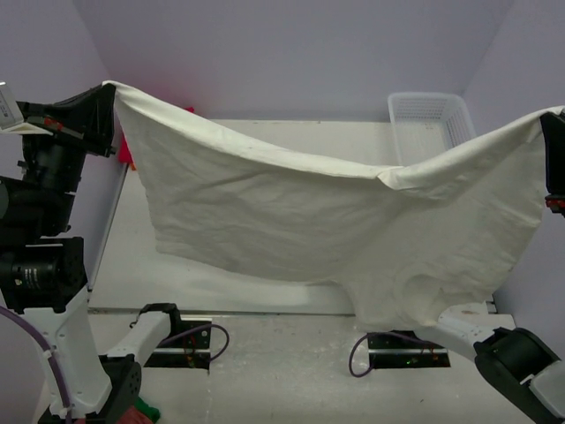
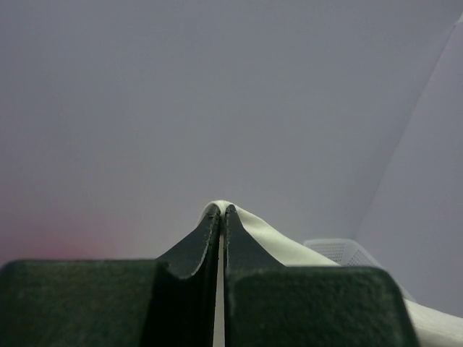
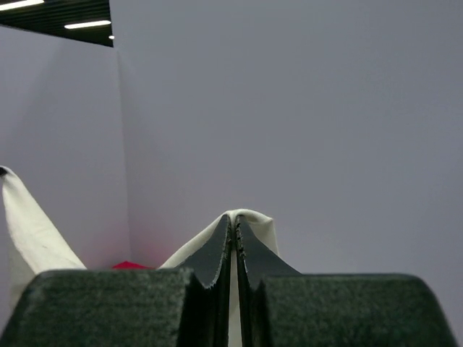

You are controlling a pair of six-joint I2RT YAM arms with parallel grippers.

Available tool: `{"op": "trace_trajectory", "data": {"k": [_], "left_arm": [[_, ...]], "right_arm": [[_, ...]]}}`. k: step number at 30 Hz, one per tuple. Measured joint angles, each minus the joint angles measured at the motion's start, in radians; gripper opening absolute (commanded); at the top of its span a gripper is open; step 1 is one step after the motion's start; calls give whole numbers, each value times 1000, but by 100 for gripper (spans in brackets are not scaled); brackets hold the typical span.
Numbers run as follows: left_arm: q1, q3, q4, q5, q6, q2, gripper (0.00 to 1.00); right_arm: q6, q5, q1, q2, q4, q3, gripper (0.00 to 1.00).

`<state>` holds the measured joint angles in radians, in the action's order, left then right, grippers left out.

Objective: Fold and stack the t-shirts
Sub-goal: Flatten out the tshirt

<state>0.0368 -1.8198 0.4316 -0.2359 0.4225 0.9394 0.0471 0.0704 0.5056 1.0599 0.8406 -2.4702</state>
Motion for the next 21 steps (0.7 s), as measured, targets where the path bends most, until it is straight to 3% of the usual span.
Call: {"op": "trace_trajectory", "data": {"k": [8,21], "left_arm": [[0,-8,-38,-18,5,34,0],[0,-87,-21,-17,2,-25,0]], "right_arm": [[33,-125,1,44,-40,-74,0],[-4,-267,1,0,-63,-26,0]]}}
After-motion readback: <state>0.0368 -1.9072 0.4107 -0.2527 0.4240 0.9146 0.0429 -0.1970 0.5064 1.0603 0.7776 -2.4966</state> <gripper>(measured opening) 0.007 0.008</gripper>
